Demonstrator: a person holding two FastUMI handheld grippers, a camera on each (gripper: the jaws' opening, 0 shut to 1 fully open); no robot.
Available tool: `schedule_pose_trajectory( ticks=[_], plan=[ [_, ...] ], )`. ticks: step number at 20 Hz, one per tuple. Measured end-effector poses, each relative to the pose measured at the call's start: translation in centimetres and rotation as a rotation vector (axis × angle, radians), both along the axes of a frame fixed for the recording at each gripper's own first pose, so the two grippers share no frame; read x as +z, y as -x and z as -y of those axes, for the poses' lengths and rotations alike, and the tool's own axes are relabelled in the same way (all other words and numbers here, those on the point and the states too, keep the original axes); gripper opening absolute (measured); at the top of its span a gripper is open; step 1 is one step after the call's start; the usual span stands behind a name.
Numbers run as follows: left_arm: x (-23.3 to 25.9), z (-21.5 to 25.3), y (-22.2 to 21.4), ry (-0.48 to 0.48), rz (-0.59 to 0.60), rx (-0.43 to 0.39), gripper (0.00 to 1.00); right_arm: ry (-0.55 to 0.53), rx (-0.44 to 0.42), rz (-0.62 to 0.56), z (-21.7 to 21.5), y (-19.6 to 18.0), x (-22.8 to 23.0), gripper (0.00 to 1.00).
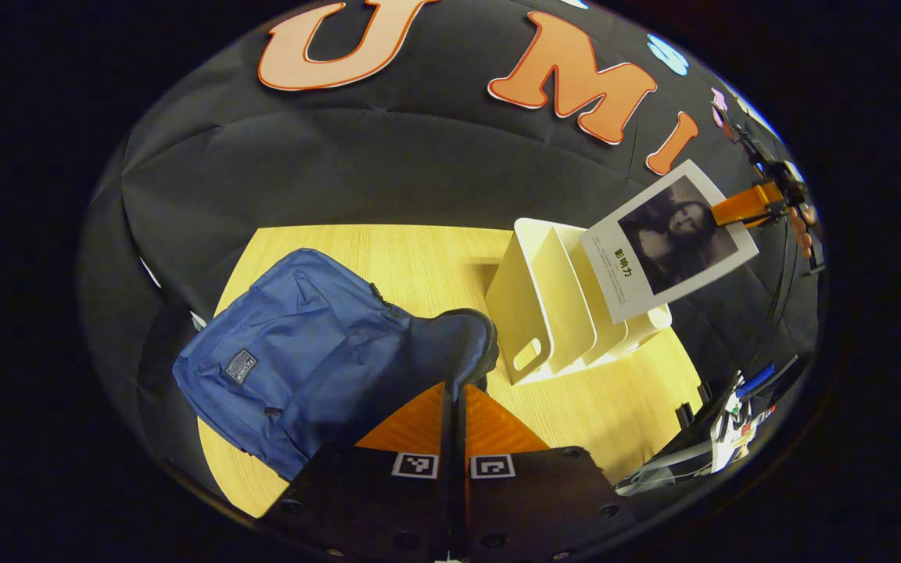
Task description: Open the schoolbag, grab two books from the bookshelf and put them into the schoolbag.
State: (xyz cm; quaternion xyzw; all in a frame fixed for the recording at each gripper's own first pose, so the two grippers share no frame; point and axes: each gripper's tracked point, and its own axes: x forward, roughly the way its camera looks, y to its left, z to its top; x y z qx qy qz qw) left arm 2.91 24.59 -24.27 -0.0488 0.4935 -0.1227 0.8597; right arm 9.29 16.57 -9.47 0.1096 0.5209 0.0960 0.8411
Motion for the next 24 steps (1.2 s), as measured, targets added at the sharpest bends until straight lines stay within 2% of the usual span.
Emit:
schedule_pose_trajectory(
  ticks=[4, 8, 13, 20, 24],
  plan=[
    [0.4, -0.8, -0.7, -0.028, 0.007, -0.007, 0.01, -0.111, -0.005, 0.008, -2.2, 2.1, -0.7, 0.24],
    [1.2, -1.4, -1.3, -0.027, 0.029, 0.026, 0.01, -0.215, -0.028, 0.028, -3.8, 3.5, -0.9, 0.24],
    [2.6, -2.7, -2.9, -0.033, 0.066, 0.073, 0.01, -0.389, -0.018, 0.002, -9.0, 7.1, -1.9, 0.24],
    [3.3, -3.8, -3.4, -0.041, 0.083, 0.087, 0.01, -0.54, -0.073, -0.083, -14.5, 10.0, -6.2, 0.24],
    [3.3, -4.0, -3.4, -0.039, 0.082, 0.086, 0.01, -0.551, -0.138, -0.126, -17.6, 10.9, -9.2, 0.24]
  ],
)
